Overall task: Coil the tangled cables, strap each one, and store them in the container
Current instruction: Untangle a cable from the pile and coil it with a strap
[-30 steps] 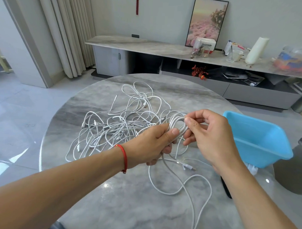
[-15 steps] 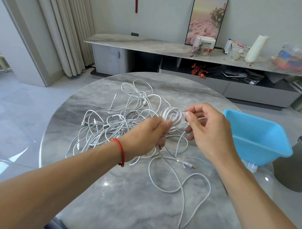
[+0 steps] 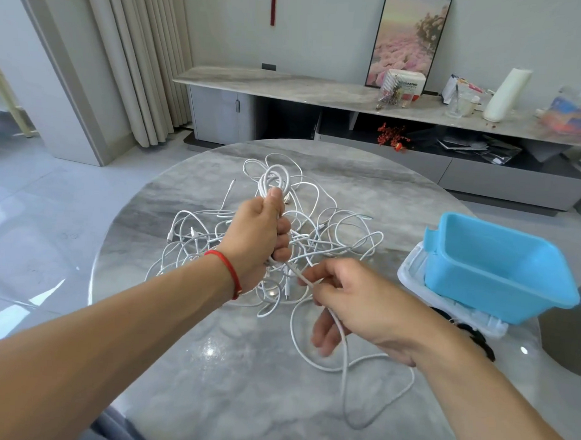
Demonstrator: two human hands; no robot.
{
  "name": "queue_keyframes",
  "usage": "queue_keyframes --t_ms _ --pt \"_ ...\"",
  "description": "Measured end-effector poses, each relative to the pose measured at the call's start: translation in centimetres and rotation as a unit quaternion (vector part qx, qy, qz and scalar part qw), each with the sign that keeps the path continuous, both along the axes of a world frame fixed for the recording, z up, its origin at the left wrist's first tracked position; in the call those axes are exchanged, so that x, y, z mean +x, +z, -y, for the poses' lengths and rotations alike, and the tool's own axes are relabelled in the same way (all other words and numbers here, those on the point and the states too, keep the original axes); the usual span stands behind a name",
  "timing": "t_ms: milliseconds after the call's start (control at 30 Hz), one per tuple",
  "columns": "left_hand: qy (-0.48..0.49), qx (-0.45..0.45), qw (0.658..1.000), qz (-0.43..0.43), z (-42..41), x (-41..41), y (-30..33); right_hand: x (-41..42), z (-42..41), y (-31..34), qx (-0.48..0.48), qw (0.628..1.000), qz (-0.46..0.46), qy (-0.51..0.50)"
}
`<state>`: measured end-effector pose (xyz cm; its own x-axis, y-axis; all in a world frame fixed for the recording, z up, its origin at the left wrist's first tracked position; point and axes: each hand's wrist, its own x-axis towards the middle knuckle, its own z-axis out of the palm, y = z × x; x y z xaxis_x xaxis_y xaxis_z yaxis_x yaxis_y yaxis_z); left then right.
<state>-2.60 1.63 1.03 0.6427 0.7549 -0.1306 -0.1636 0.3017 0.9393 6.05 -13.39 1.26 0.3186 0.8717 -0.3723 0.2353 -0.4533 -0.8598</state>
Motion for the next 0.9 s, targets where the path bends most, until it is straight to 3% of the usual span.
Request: queue_keyframes --t_ms 33,100,200,300,500,700,900 --pt "0.004 0.015 1.0 -0.012 0.0 0.0 0.0 0.0 0.0 -0.1 0.0 0.993 0.119 0.018" --pt "0.0 0.035 0.999 -0.031 -0.1 0.1 0.1 0.1 -0.1 -0.2 0.015 0.933 0.354 0.062" --pt "-0.027 0.06 0.995 -0.073 -0.5 0.1 0.3 -0.3 -0.1 0.4 0.049 0.848 0.512 0.13" --pt "-0.073 0.08 0.987 -0.117 -0.5 0.0 0.0 -0.5 0.2 1.0 0.101 0.845 0.501 0.159" --pt "-0.173 0.108 0.965 -0.168 0.2 -0.3 -0.4 0.0 0.0 1.1 0.179 0.877 0.434 0.097" --pt "-0.251 0.19 0.922 -0.225 1.4 -0.7 -0.4 0.3 0.0 1.4 0.182 0.907 0.377 0.045" --pt "-0.293 0.066 0.93 -0.213 2.4 -0.6 0.2 0.8 -0.2 1.6 0.159 0.911 0.381 0.01"
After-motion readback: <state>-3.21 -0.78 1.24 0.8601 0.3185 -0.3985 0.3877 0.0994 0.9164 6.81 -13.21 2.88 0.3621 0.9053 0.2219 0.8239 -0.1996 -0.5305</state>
